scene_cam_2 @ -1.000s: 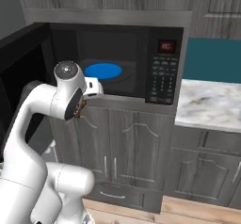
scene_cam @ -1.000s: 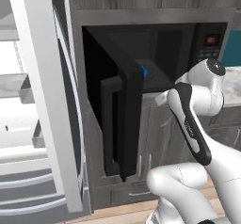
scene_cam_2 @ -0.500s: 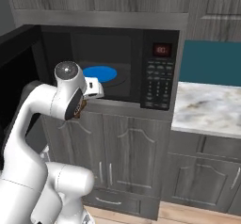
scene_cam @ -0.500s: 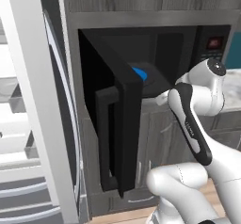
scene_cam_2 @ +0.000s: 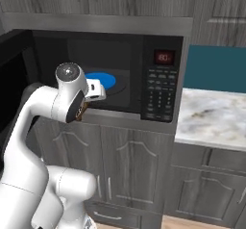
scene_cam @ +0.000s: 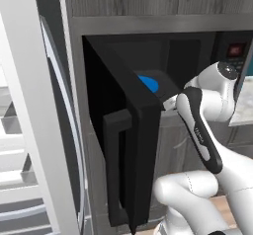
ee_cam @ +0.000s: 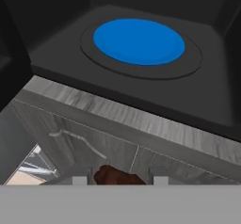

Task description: Transport the chicken drumstick from the fridge to the microwave and turn on the microwave.

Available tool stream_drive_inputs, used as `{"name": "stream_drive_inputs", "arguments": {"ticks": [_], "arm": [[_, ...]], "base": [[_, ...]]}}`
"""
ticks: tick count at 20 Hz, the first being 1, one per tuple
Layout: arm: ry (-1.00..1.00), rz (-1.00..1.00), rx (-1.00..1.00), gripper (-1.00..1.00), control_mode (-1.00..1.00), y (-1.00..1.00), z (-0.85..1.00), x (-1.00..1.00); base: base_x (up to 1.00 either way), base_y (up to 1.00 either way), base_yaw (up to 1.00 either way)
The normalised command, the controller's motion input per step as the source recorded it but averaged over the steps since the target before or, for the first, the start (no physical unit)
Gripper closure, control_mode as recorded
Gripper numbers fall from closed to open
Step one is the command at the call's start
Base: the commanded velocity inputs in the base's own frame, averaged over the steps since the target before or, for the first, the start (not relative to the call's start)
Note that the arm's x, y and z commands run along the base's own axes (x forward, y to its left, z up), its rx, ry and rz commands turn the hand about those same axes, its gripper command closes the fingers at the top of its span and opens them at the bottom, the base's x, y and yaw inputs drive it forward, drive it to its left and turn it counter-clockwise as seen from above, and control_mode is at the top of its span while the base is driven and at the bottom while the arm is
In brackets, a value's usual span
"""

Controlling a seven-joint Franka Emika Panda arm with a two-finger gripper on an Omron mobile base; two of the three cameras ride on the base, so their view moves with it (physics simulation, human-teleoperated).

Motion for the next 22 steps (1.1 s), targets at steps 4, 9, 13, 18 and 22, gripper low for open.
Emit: {"name": "stream_drive_inputs", "arguments": {"ticks": [4, 9, 13, 18, 22], "arm": [[0.0, 0.0, 0.0, 1.0, 1.0, 0.0, 0.0, 0.0], [0.0, 0.0, 0.0, 1.0, 1.0, 0.0, 0.0, 0.0], [0.0, 0.0, 0.0, 1.0, 1.0, 0.0, 0.0, 0.0], [0.0, 0.0, 0.0, 1.0, 1.0, 0.0, 0.0, 0.0], [0.0, 0.0, 0.0, 1.0, 1.0, 0.0, 0.0, 0.0]], "base": [[0.4, 0.0, 0.03], [0.35, -0.03, 0.03], [0.04, -0.03, 0.04], [0.0, 0.0, 0.0], [0.0, 0.0, 0.0]]}}
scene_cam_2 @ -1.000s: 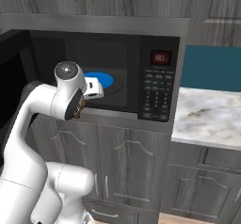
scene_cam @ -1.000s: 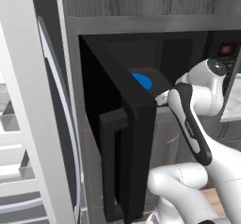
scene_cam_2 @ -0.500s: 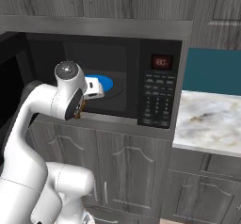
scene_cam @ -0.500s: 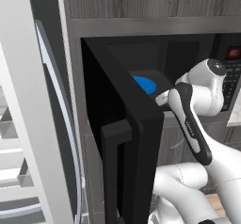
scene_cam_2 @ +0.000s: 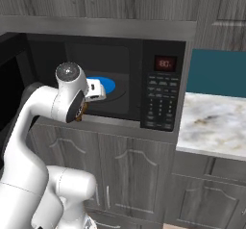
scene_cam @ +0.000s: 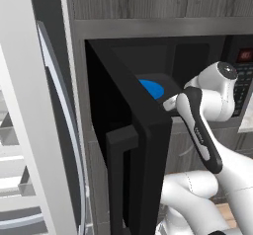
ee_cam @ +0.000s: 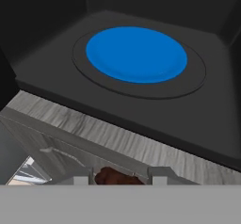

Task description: Transport the chicken drumstick from the fridge to the microwave and turn on the microwave.

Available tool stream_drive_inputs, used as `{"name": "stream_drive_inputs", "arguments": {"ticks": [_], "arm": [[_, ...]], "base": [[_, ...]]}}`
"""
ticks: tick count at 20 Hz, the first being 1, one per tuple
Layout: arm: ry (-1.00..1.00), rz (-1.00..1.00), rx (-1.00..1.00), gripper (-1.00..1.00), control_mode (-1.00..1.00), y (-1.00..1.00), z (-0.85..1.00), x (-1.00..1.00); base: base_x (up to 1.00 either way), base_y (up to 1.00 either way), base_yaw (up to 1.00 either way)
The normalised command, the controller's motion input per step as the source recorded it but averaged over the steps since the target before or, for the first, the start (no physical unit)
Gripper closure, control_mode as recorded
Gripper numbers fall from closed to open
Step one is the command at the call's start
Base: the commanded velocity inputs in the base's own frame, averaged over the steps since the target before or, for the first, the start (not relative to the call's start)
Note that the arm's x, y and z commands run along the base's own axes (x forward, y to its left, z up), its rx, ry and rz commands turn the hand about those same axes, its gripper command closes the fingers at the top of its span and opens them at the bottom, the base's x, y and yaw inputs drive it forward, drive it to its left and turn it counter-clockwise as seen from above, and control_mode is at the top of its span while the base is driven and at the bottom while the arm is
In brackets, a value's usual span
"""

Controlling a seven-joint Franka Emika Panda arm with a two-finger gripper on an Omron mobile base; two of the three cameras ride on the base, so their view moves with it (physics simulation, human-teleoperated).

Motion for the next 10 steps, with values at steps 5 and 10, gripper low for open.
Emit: {"name": "stream_drive_inputs", "arguments": {"ticks": [5, 10], "arm": [[0.0, 0.0, 0.0, 1.0, 1.0, 0.0, 0.0, 0.0], [0.0, 0.0, 0.0, 1.0, 1.0, 0.0, 0.0, 0.0]], "base": [[0.0, 0.0, 0.0], [0.0, 0.0, 0.0]]}}
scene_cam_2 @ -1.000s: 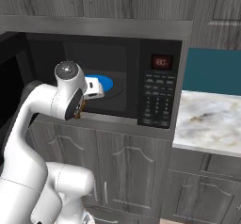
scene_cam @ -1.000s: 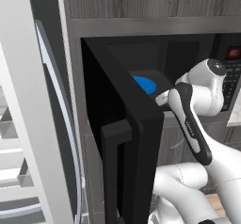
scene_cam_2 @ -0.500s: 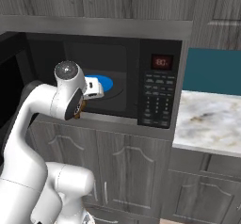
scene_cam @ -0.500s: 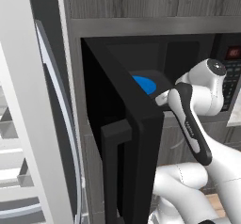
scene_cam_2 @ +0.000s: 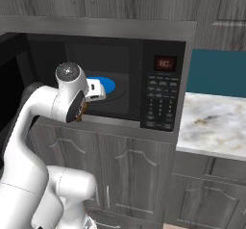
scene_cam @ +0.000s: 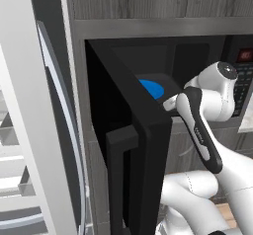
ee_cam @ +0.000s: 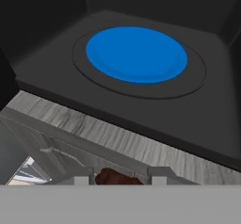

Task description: Transport the chicken drumstick from the fridge to the microwave and turn on the microwave.

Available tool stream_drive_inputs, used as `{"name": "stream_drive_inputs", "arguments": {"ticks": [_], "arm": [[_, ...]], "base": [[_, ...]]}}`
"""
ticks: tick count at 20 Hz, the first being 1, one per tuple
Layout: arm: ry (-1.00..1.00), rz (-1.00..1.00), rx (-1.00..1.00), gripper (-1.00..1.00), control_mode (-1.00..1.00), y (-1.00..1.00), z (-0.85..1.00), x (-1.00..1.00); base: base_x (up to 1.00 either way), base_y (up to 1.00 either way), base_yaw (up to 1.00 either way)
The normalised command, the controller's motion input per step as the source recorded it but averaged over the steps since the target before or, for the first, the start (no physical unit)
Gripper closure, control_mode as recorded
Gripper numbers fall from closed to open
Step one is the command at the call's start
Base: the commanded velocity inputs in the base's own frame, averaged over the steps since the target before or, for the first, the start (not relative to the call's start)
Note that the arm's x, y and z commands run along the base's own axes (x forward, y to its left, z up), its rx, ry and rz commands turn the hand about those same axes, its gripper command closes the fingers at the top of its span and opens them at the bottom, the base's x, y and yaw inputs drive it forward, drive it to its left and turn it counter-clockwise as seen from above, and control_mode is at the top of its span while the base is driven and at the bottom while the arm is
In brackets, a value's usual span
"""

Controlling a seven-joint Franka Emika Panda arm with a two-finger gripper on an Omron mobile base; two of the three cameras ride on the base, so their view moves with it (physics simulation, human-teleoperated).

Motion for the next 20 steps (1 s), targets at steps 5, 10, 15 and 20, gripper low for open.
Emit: {"name": "stream_drive_inputs", "arguments": {"ticks": [5, 10, 15, 20], "arm": [[0.0, 0.0, 0.0, 1.0, 1.0, 0.0, 0.0, 0.0], [-0.09, 0.0, 0.0, 1.0, -1.0, 0.02, 0.0, 0.19], [-0.1, 0.0, 0.0, 1.0, -1.0, 0.15, 0.0, 0.45], [0.0, 0.0, 0.0, 1.0, -1.0, 0.14, -0.02, 0.62]], "base": [[0.0, 0.0, 0.0], [0.0, 0.0, 0.0], [0.0, 0.0, 0.0], [0.0, 0.0, 0.0]]}}
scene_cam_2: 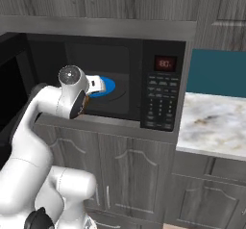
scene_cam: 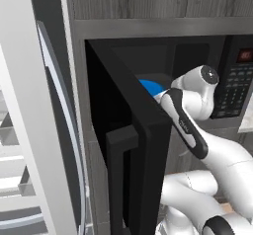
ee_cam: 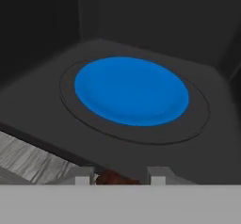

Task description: Transport the chicken drumstick from the fridge to the microwave and turn on the microwave.

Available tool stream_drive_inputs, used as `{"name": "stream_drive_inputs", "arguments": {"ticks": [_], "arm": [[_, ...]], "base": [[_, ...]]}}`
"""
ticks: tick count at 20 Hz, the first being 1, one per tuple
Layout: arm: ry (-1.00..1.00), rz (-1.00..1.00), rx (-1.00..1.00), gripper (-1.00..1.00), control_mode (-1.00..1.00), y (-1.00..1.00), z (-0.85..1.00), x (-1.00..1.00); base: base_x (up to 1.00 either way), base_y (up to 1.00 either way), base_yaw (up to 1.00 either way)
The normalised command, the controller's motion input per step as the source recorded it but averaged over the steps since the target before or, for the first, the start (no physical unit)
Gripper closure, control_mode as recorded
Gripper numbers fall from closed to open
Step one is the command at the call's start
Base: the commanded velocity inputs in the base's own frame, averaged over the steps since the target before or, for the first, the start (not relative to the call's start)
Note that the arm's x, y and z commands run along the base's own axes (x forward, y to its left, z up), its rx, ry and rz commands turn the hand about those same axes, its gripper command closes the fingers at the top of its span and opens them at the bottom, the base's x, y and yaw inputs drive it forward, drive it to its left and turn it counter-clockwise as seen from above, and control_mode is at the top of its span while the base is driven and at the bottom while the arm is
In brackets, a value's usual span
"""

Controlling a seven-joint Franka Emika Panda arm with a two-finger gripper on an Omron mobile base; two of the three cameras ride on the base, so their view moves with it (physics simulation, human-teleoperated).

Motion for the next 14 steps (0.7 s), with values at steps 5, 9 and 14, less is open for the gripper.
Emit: {"name": "stream_drive_inputs", "arguments": {"ticks": [5, 9, 14], "arm": [[0.0, 0.04, 0.0, 1.0, -1.0, 0.01, 0.0, 0.62], [-0.03, 0.06, 0.0, 1.0, -1.0, 0.03, -0.05, 0.53], [-0.01, 0.03, 0.0, 1.0, -1.0, 0.13, -0.05, 0.61]], "base": [[0.0, 0.0, 0.0], [0.0, 0.0, 0.0], [0.0, 0.0, 0.0]]}}
